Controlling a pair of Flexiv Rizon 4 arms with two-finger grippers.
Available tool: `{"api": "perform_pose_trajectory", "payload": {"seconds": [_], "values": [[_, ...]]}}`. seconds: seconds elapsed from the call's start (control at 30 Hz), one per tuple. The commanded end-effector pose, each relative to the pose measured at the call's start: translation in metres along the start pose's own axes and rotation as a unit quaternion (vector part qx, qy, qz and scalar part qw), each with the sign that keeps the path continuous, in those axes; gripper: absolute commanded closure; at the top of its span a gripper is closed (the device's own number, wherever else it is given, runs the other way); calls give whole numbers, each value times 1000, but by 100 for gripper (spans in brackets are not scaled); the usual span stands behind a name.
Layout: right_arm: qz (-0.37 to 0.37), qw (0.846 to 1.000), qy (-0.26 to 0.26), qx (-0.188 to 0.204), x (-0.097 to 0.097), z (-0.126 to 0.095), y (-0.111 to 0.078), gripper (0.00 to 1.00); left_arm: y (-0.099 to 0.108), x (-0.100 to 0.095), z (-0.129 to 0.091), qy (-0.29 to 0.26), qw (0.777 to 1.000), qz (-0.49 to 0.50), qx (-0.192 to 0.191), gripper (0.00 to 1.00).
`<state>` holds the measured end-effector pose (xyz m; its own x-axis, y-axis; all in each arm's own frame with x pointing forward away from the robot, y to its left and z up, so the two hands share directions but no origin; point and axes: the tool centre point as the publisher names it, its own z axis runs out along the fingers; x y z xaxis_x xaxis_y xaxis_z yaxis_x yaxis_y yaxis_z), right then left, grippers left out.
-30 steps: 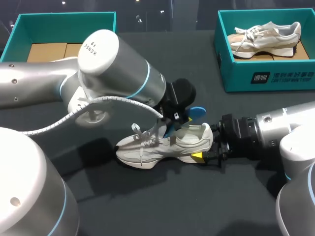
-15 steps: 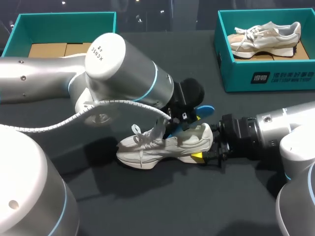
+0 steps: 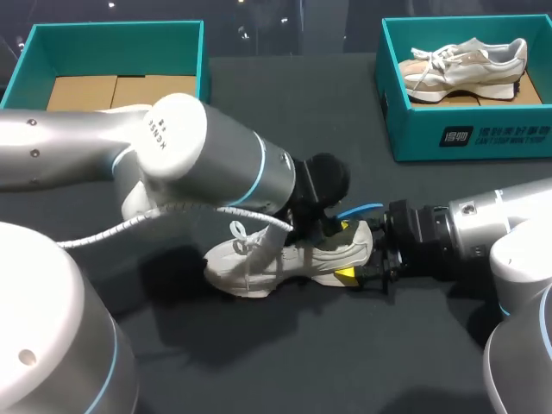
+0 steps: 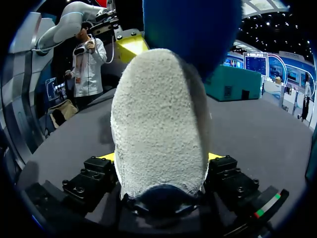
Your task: Take the shoe out of the shoebox, open the shoe tongue, remove and reinsert the insole, then place the shoe into the shoebox
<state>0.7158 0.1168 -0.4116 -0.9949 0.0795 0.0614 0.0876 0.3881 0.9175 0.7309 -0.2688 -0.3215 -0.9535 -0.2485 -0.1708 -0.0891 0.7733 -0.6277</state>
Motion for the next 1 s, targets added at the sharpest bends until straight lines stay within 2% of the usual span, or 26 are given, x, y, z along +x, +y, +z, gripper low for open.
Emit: {"api": "perform_pose_trajectory", "payload": {"seconds": [0.03,0.2,0.33,0.37,0.4,0.43,0.53,0.67,0.83,1.0], "values": [[0,1000,-1,2,2,1,0,100,4,7,4,-24,1000,-8,10,57],[0,1000,-1,2,2,1,0,100,2,5,8,-39,999,-10,17,61],[0,1000,-1,2,2,1,0,100,2,3,11,-42,999,-13,18,71],[0,1000,-1,2,2,1,0,100,2,2,12,-46,999,-13,18,76],[0,1000,-1,2,2,1,0,100,2,2,13,-46,999,-13,18,85],[0,1000,-1,2,2,1,0,100,3,1,14,-46,999,-14,17,100],[0,1000,-1,2,2,1,0,100,2,-2,14,-41,999,-18,15,100],[0,1000,-1,2,2,1,0,100,-6,-7,3,-11,999,-31,25,100],[0,1000,-1,2,2,1,0,100,-28,-2,-15,37,998,-38,31,100],[0,1000,-1,2,2,1,0,100,-55,12,-33,58,997,-24,39,100]]}}
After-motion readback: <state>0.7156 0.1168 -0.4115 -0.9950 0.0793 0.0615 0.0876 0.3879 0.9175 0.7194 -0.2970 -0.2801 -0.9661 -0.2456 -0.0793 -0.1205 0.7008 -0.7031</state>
